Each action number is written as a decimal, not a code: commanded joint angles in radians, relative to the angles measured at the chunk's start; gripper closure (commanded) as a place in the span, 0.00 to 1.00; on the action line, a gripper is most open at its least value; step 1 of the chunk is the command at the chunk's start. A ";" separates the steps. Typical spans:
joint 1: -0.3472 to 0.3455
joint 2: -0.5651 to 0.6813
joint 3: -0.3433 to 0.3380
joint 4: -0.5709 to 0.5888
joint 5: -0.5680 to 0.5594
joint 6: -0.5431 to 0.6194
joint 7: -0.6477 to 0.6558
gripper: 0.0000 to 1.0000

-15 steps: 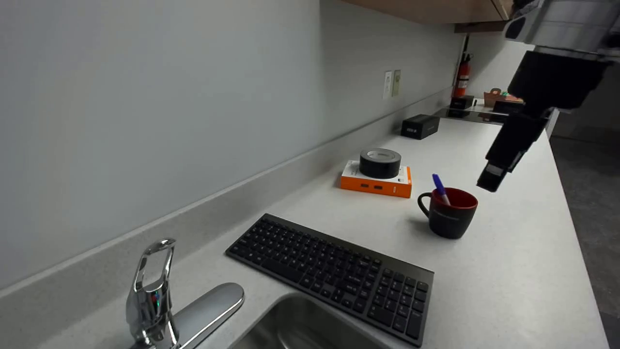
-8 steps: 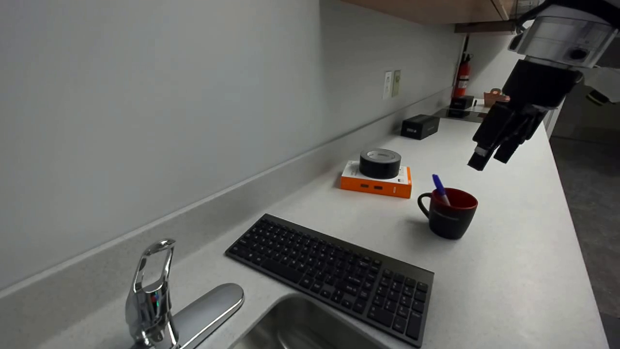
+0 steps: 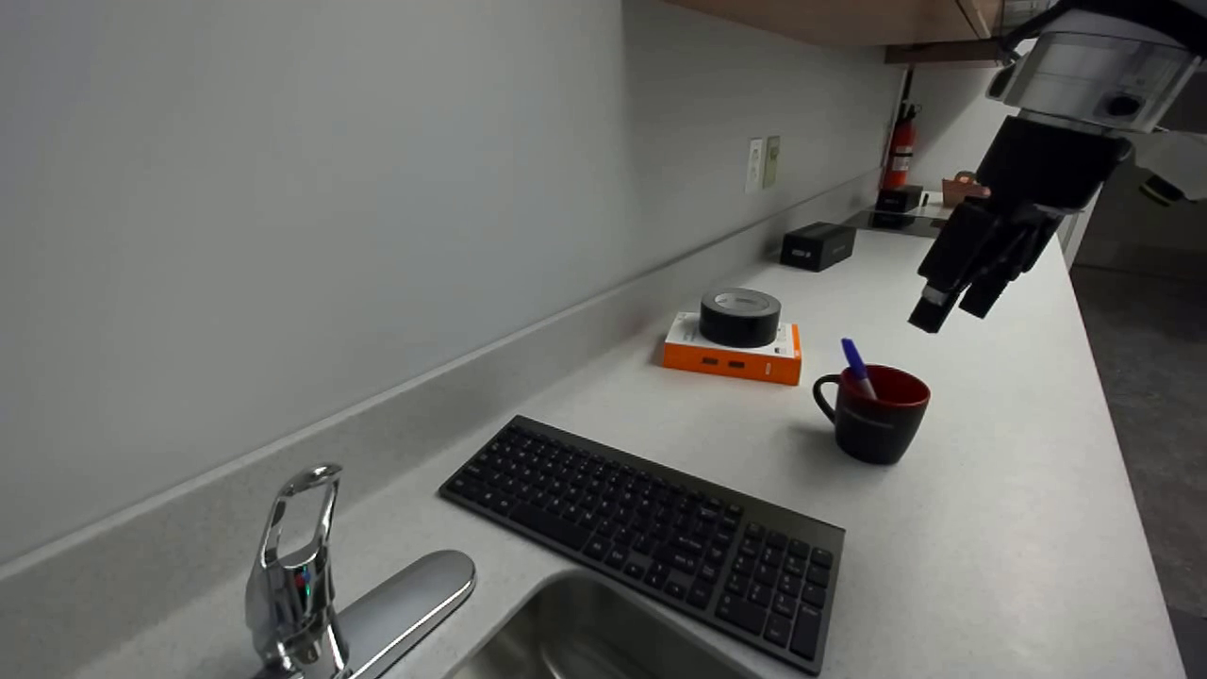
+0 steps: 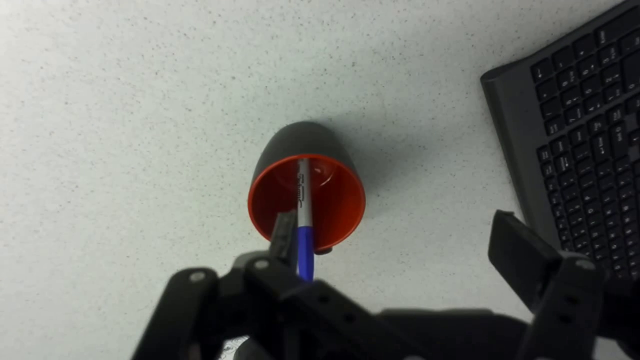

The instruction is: Remove the pen from the mug and put it on the counter

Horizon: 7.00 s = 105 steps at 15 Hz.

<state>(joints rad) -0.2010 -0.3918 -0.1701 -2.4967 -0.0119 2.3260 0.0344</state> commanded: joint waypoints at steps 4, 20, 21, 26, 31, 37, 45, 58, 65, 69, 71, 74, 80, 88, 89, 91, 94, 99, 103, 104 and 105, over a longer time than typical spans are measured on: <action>-0.022 0.031 0.025 -0.025 -0.043 0.161 0.070 0.00; -0.182 0.233 0.108 -0.036 -0.424 0.490 0.456 0.00; -0.186 0.240 0.107 -0.032 -0.450 0.489 0.482 0.00; -0.193 0.275 0.101 -0.008 -0.592 0.498 0.628 0.00; -0.190 0.310 0.103 0.020 -0.705 0.505 0.763 0.00; -0.180 0.354 0.107 0.057 -0.826 0.512 0.918 0.00; -0.171 0.405 0.116 0.097 -0.923 0.507 1.056 0.38; -0.171 0.291 0.113 0.020 -0.888 0.513 1.019 0.97; -0.016 0.062 0.048 -0.091 -0.503 0.484 0.627 0.97; 0.079 0.050 0.078 -0.052 -0.229 0.335 0.398 0.97; 0.051 0.060 0.126 -0.034 -0.220 0.304 0.405 0.97; 0.034 0.079 0.147 0.002 -0.216 0.261 0.403 0.97; 0.004 0.270 0.135 0.088 -0.263 0.157 0.412 0.97; 0.043 0.447 0.088 0.168 -0.314 0.163 0.450 0.73; 0.047 0.447 0.083 0.171 -0.314 0.167 0.444 0.60; 0.053 0.447 0.074 0.180 -0.313 0.171 0.441 0.46; 0.057 0.445 0.068 0.195 -0.304 0.170 0.434 0.23; 0.059 0.441 0.065 0.210 -0.289 0.169 0.423 0.00; 0.059 0.441 0.063 0.221 -0.286 0.170 0.423 0.00; 0.060 0.443 0.062 0.225 -0.288 0.168 0.425 0.00; 0.061 0.444 0.063 0.229 -0.288 0.165 0.426 0.00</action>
<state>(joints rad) -0.1614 0.0458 -0.0877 -2.2952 -0.3072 2.5114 0.4671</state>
